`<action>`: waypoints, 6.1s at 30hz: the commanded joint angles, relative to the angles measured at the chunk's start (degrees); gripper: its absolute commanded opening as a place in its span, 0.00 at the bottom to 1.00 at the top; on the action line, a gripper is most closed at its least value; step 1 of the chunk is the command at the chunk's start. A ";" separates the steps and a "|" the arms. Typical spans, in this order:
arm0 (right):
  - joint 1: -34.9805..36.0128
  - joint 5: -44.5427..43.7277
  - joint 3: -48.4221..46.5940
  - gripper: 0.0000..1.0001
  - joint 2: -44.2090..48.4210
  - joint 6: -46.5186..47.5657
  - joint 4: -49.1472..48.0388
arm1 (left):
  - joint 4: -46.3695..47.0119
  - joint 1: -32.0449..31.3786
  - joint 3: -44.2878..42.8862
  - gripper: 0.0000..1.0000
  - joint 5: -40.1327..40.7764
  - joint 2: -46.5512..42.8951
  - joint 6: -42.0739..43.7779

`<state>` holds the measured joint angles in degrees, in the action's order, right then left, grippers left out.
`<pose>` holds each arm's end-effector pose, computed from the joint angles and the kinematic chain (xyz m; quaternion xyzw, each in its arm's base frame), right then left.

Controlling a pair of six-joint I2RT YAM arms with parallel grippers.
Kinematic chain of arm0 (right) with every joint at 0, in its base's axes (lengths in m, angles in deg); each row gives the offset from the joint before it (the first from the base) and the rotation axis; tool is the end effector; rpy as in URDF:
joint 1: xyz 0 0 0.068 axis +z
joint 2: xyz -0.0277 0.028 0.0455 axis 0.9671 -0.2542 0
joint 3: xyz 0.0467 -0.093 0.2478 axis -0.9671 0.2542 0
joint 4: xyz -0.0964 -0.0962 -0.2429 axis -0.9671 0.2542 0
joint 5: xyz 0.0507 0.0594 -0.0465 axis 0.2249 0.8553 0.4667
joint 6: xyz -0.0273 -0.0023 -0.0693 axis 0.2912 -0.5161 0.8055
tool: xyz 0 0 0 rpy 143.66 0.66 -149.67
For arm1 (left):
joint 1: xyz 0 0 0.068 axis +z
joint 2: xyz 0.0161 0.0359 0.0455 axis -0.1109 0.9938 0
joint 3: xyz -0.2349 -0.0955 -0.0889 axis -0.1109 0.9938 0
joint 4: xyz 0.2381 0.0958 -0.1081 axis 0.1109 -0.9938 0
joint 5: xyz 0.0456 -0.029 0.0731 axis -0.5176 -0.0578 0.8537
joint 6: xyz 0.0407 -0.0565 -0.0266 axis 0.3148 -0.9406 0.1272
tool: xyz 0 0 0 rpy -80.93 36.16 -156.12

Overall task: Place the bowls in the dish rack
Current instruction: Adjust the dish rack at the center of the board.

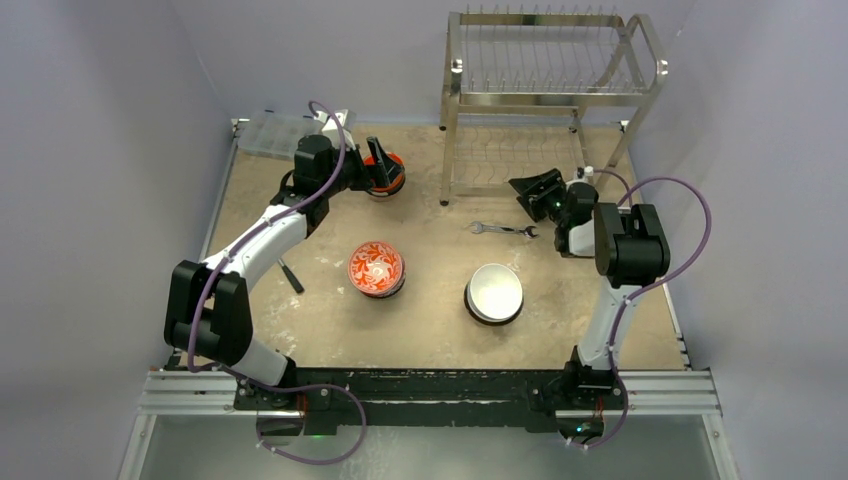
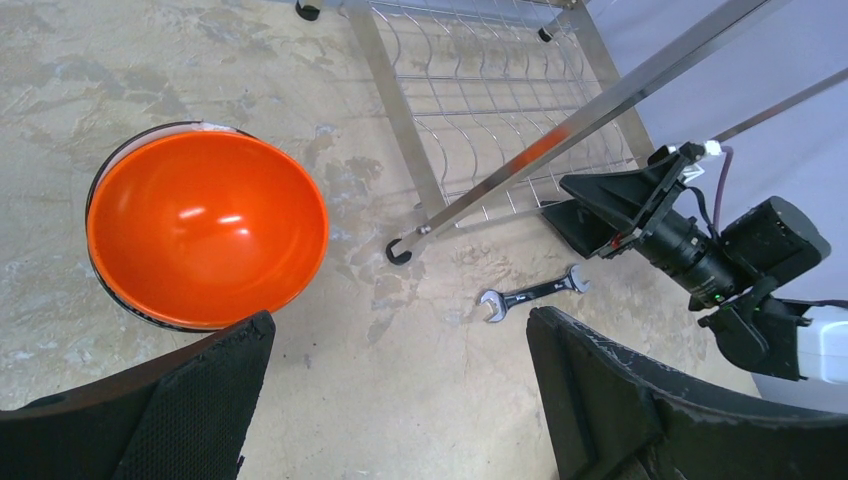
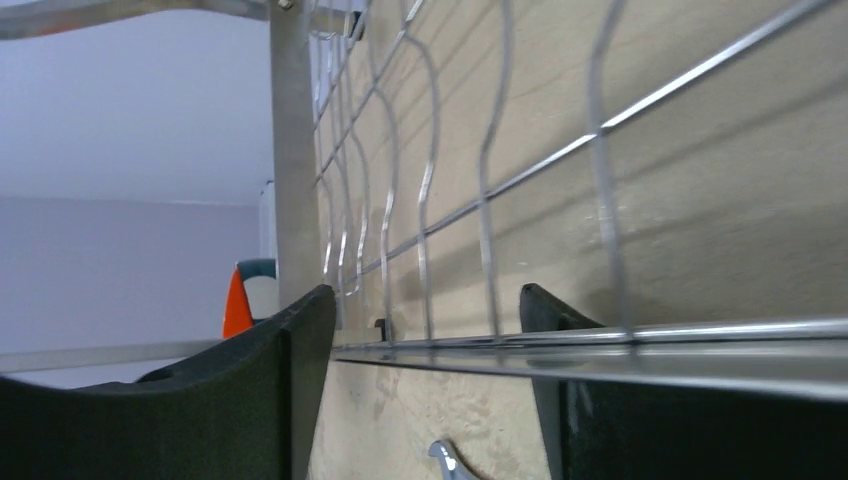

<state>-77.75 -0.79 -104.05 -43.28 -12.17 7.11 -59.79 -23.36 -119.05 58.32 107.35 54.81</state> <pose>0.4182 0.0069 0.1068 0.2890 0.6959 0.4559 0.4737 0.3770 -0.1349 0.2788 0.0056 0.7981 -0.3444 0.4944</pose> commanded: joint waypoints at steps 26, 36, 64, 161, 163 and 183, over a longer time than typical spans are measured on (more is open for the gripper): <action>-0.91 1.51 19.34 0.00 9.97 -12.00 -23.24 | 2.30 0.21 -0.34 0.96 -1.30 -1.11 -0.48; 4.41 1.29 25.74 0.00 10.53 -13.68 -29.43 | 2.15 0.03 0.20 0.96 -1.71 -1.14 -0.58; 5.18 -0.71 19.73 0.99 57.59 26.86 33.52 | 2.26 -20.01 10.05 0.95 18.27 -17.07 2.33; 4.65 -34.62 3.26 0.32 64.94 39.22 55.42 | -11.28 -27.26 -3.11 0.07 41.05 -1.51 -6.44; 4.67 -32.54 3.97 0.43 66.45 39.98 56.34 | -11.44 -27.22 -1.67 0.13 41.31 -3.08 -7.05; 4.67 -4.32 14.68 0.98 78.70 34.46 67.36 | -5.97 -30.59 13.46 0.74 18.53 -12.78 -16.25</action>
<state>-73.07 -12.64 -91.03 34.60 23.63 72.22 -68.60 -51.84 -105.82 82.82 94.50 40.78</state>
